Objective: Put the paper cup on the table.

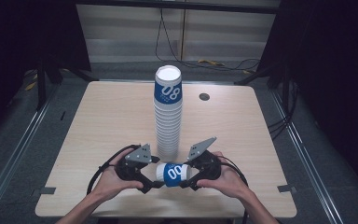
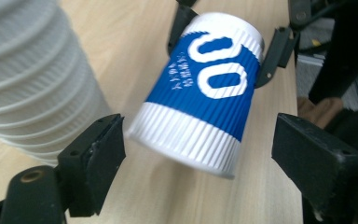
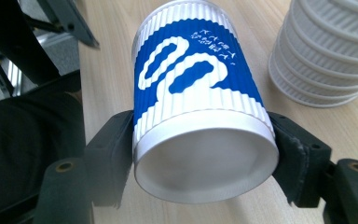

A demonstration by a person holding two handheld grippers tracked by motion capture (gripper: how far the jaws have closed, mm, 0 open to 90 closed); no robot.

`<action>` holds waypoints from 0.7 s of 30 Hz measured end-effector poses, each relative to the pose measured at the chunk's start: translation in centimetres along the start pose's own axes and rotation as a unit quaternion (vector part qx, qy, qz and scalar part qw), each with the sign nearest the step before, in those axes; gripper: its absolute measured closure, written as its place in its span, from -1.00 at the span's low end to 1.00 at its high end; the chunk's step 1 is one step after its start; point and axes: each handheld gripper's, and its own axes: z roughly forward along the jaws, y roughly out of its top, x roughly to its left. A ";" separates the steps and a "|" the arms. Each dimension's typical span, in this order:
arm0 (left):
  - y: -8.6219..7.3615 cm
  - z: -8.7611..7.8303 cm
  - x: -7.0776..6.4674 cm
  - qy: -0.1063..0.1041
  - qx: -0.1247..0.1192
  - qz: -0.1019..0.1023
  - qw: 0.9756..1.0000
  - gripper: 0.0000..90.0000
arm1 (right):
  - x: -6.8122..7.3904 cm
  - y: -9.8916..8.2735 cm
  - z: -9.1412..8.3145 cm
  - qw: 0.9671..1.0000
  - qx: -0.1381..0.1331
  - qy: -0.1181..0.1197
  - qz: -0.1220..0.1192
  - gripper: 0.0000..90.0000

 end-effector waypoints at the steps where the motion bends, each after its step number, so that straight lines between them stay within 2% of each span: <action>1: -0.1 -0.2 0.1 -0.004 -0.004 -0.003 1.000 -0.65 | 0.0 -0.1 -0.1 1.000 -0.002 -0.005 0.001 -0.34; 8: -0.8 -1.2 0.0 0.005 -0.006 -0.002 1.000 -0.65 | -0.5 -0.8 -0.7 0.999 -0.032 0.005 0.021 -0.34; 10: -1.0 -1.7 0.0 0.004 -0.018 -0.007 1.000 -0.65 | -0.5 -0.9 -0.8 0.999 -0.038 0.007 0.024 -0.34; 12: -1.4 -1.8 0.1 0.005 -0.035 -0.024 0.999 -0.65 | -0.7 -1.1 -0.9 0.998 -0.047 0.009 0.028 -0.34; 13: -1.6 -1.7 0.2 0.007 -0.039 -0.031 0.999 -0.65 | -0.9 -1.2 -0.9 0.998 -0.054 0.010 0.032 -0.34; 14: -1.9 -1.6 0.3 0.012 -0.035 -0.029 0.999 -0.65 | -0.9 -1.3 -0.9 0.997 -0.060 0.012 0.038 -0.34; 17: -2.4 -1.4 0.5 0.034 -0.047 -0.047 0.997 -0.65 | -1.3 -1.9 -1.0 0.995 -0.080 0.019 0.051 -0.35; 21: -2.8 -1.4 0.5 0.034 -0.058 -0.053 0.996 -0.65 | -1.4 -2.5 -1.3 0.993 -0.098 0.020 0.059 -0.34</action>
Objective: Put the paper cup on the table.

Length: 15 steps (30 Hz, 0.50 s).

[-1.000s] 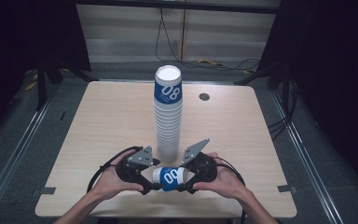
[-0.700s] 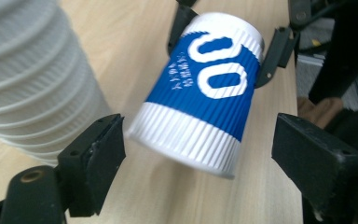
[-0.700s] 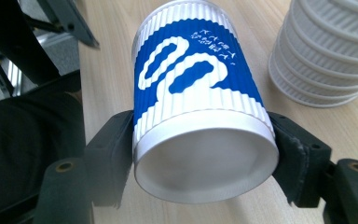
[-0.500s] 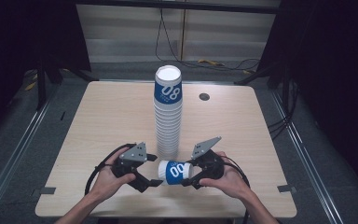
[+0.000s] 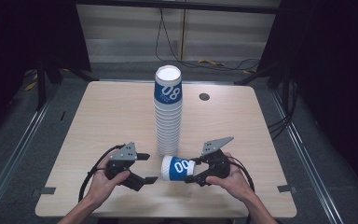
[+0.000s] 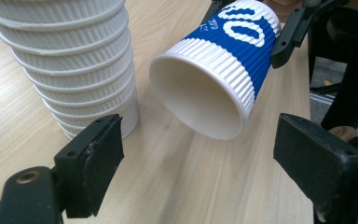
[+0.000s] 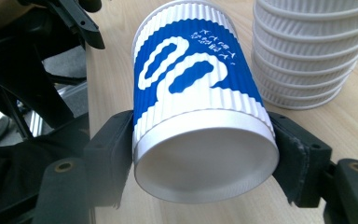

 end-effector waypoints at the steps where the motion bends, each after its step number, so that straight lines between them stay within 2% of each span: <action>1: -0.1 0.0 0.0 0.002 -0.006 -0.003 1.000 -0.65 | 0.0 -0.1 0.0 1.000 -0.008 0.001 0.002 -0.35; 4: -0.4 0.0 0.2 0.002 -0.019 -0.017 1.000 -0.65 | 0.0 -0.2 0.0 1.000 -0.014 -0.001 0.002 -0.35; 7: -0.6 0.1 0.1 -0.005 -0.029 -0.022 0.999 -0.65 | -0.1 -0.3 0.0 1.000 -0.024 0.002 0.004 -0.35; 9: -0.6 0.1 0.1 -0.012 -0.039 -0.024 0.999 -0.65 | -0.1 -0.3 -0.1 0.999 -0.047 0.006 -0.001 -0.35; 12: -0.6 -0.2 0.2 0.006 -0.065 -0.031 0.997 -0.65 | -0.1 -0.3 -0.2 0.998 -0.067 0.006 -0.004 -0.35; 15: -0.6 -0.4 0.3 0.013 -0.068 -0.039 0.997 -0.65 | -0.1 -0.4 -0.3 0.995 -0.096 0.008 -0.006 -0.35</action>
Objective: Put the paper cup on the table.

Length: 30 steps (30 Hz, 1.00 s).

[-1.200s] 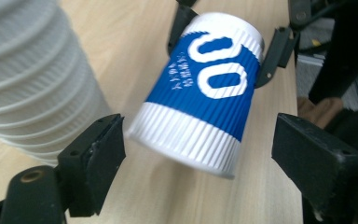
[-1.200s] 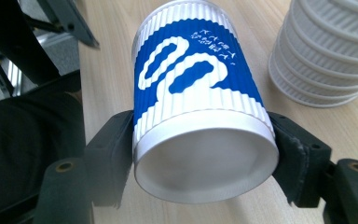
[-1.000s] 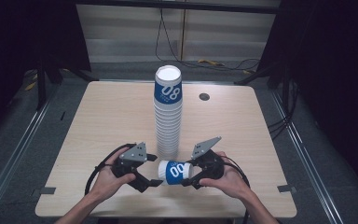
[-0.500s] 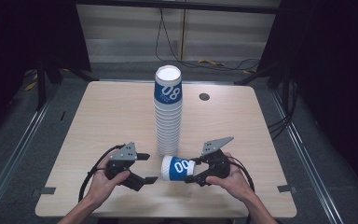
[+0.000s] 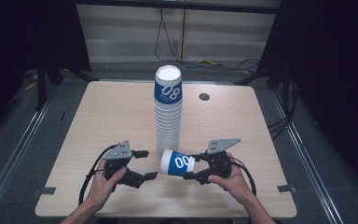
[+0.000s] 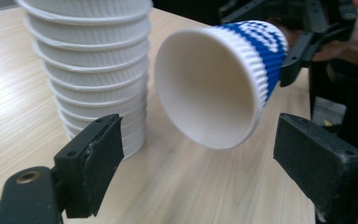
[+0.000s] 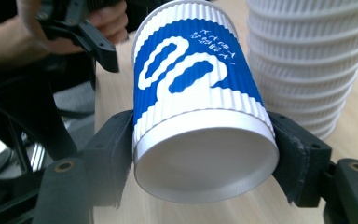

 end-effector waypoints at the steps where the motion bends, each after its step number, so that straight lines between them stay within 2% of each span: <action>1: 0.0 0.0 -0.1 0.000 0.003 0.001 1.000 -0.65 | 0.0 0.0 -0.1 1.000 -0.010 0.000 0.000 -0.35; 4: -0.1 0.0 -0.1 -0.036 -0.005 -0.009 0.999 -0.65 | 0.1 -0.1 -0.1 0.999 -0.036 0.006 -0.015 -0.34; 6: 0.0 0.0 -0.2 -0.046 -0.012 -0.010 0.999 -0.65 | 0.2 -0.2 0.0 0.999 -0.046 0.003 -0.028 -0.34; 9: 0.0 0.0 -0.2 -0.049 -0.025 -0.011 0.998 -0.65 | 0.4 -0.1 0.1 0.998 -0.061 0.009 -0.035 -0.35; 11: 0.0 0.0 -0.1 -0.048 -0.044 -0.016 0.998 -0.65 | 0.4 -0.2 0.2 0.997 -0.066 0.015 -0.035 -0.34; 13: 0.1 0.0 0.0 -0.050 -0.066 -0.006 0.997 -0.65 | 0.5 -0.2 0.3 0.997 -0.070 0.019 -0.035 -0.35; 16: 0.2 0.0 0.0 -0.061 -0.082 -0.004 0.995 -0.65 | 0.6 -0.2 0.4 0.996 -0.071 0.030 -0.043 -0.34; 20: 0.2 0.3 0.1 -0.071 -0.083 -0.013 0.994 -0.65 | 0.9 -0.1 0.6 0.995 -0.077 0.042 -0.051 -0.34; 23: 0.2 0.6 0.2 -0.088 -0.087 -0.028 0.992 -0.71 | 1.0 0.0 0.8 0.994 -0.081 0.050 -0.051 -0.34; 25: 0.2 0.7 0.3 -0.095 -0.085 -0.023 0.992 -0.77 | 1.0 0.0 0.8 0.994 -0.083 0.060 -0.043 -0.34; 28: 0.3 1.0 0.2 -0.090 -0.080 -0.017 0.993 -0.96 | 1.2 0.1 0.9 0.994 -0.080 0.066 -0.046 -0.34; 30: 0.4 1.2 0.2 -0.092 -0.084 -0.017 0.992 -0.96 | 1.2 0.1 1.0 0.993 -0.081 0.070 -0.044 -0.34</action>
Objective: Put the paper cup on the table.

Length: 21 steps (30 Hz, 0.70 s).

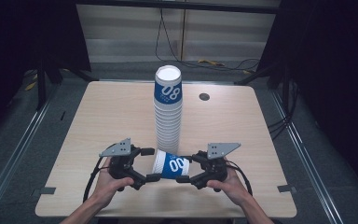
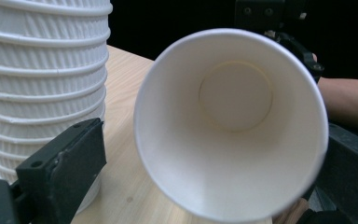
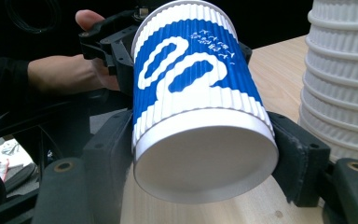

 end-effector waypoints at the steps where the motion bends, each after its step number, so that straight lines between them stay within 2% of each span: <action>1: 0.1 0.1 0.0 0.000 -0.002 -0.001 1.000 -0.96 | 0.0 0.0 0.1 1.000 0.002 0.000 -0.001 -0.34; 5: 0.4 0.5 -0.3 0.002 0.007 -0.002 1.000 -0.97 | 0.1 -0.1 0.4 1.000 0.002 0.005 0.000 -0.34; 7: 0.4 0.7 -0.4 -0.004 0.010 0.001 1.000 -0.92 | 0.1 0.0 0.4 1.000 0.002 0.005 -0.001 -0.34; 9: 0.4 0.9 -0.4 -0.022 0.010 -0.003 1.000 -0.81 | 0.2 0.0 0.5 1.000 -0.001 0.005 -0.002 -0.34; 10: 0.4 1.0 -0.4 -0.025 0.012 0.001 1.000 -0.75 | 0.2 0.0 0.4 1.000 -0.004 0.005 -0.002 -0.34; 17: 0.7 1.6 -0.2 -0.023 0.014 0.003 1.000 -0.75 | 0.0 -0.1 0.2 1.000 -0.001 -0.005 0.000 -0.34; 19: 0.7 1.7 -0.3 -0.014 0.021 0.011 1.000 -0.75 | 0.0 -0.1 0.2 1.000 0.002 -0.007 -0.004 -0.35; 21: 0.7 1.7 -0.3 -0.017 0.026 0.011 0.999 -0.76 | 0.1 -0.1 0.3 1.000 0.003 -0.007 -0.001 -0.34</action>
